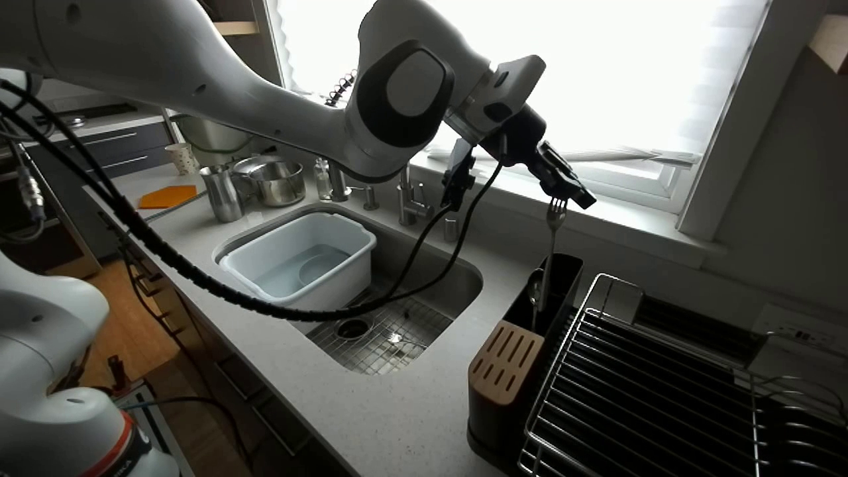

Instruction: Move the spoon and fork to the middle compartment of the black cutlery drying rack

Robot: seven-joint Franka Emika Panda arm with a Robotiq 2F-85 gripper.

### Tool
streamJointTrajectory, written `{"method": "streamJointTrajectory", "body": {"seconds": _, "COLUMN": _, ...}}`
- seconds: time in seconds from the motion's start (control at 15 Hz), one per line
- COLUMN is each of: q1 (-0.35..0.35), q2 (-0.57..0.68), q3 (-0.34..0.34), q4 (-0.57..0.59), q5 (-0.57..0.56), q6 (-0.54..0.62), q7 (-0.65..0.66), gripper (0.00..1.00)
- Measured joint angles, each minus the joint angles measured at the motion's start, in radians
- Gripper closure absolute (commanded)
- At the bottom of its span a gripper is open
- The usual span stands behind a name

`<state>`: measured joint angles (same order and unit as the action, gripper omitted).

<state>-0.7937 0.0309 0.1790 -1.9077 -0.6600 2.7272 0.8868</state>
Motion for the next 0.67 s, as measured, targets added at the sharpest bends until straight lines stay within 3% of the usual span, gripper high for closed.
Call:
{"method": "streamJointTrajectory", "body": {"seconds": 0.07, "q1": -0.003, "q2": -0.003, "q3": -0.002, "q4": -0.009, "q5": 0.01, "q6": 0.005, "q7": -0.004, "gripper": 0.72}}
{"method": "streamJointTrajectory", "body": {"seconds": 0.2, "q1": -0.009, "q2": -0.006, "q3": -0.005, "q4": -0.02, "q5": 0.02, "q6": 0.015, "q7": -0.005, "gripper": 0.69}}
{"method": "streamJointTrajectory", "body": {"seconds": 0.67, "q1": -0.017, "q2": -0.024, "q3": -0.009, "q4": -0.037, "q5": 0.023, "q6": 0.038, "q7": -0.005, "gripper": 0.16}}
